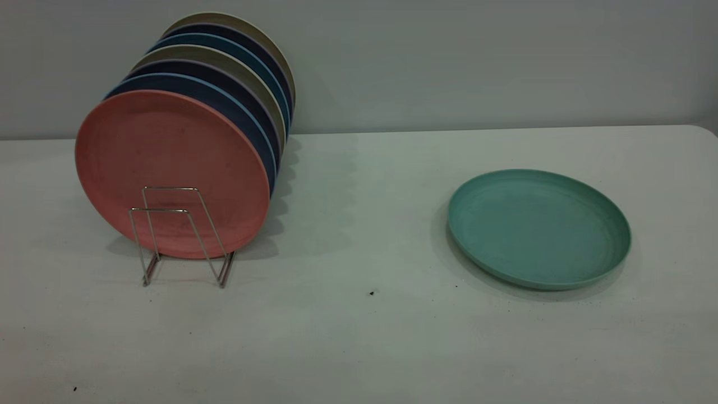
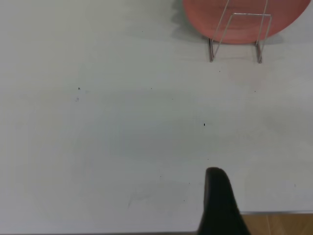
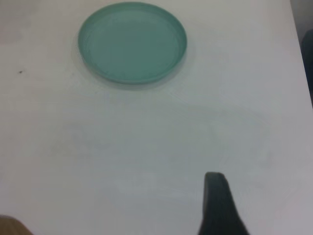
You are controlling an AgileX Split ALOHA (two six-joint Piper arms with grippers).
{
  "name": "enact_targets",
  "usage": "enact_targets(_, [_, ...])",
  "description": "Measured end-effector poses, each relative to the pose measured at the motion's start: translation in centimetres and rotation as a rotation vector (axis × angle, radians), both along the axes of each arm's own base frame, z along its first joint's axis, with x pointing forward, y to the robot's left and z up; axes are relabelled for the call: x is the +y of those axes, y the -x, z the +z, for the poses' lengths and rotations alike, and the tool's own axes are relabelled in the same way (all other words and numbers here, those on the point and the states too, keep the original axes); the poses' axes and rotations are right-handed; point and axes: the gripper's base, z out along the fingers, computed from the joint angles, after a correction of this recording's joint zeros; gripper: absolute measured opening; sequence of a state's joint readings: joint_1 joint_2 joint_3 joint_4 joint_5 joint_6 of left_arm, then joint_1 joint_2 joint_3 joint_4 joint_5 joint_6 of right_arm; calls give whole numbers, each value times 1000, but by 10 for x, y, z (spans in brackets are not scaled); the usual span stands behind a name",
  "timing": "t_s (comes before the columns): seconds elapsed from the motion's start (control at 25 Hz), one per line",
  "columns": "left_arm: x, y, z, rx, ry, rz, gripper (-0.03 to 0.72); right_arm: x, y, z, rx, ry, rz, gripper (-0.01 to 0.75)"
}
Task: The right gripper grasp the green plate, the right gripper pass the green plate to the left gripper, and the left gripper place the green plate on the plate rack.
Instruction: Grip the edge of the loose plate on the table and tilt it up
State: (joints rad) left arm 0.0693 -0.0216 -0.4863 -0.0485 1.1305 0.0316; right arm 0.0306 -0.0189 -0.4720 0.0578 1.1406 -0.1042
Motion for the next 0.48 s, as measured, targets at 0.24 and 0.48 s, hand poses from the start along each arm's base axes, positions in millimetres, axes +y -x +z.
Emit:
enact_targets(0.24, [0, 0, 0, 0, 0, 0, 495, 0, 0, 0, -1, 0, 0, 475])
enact_targets(0.48, [0, 0, 0, 0, 0, 0, 495, 0, 0, 0, -1, 0, -10, 475])
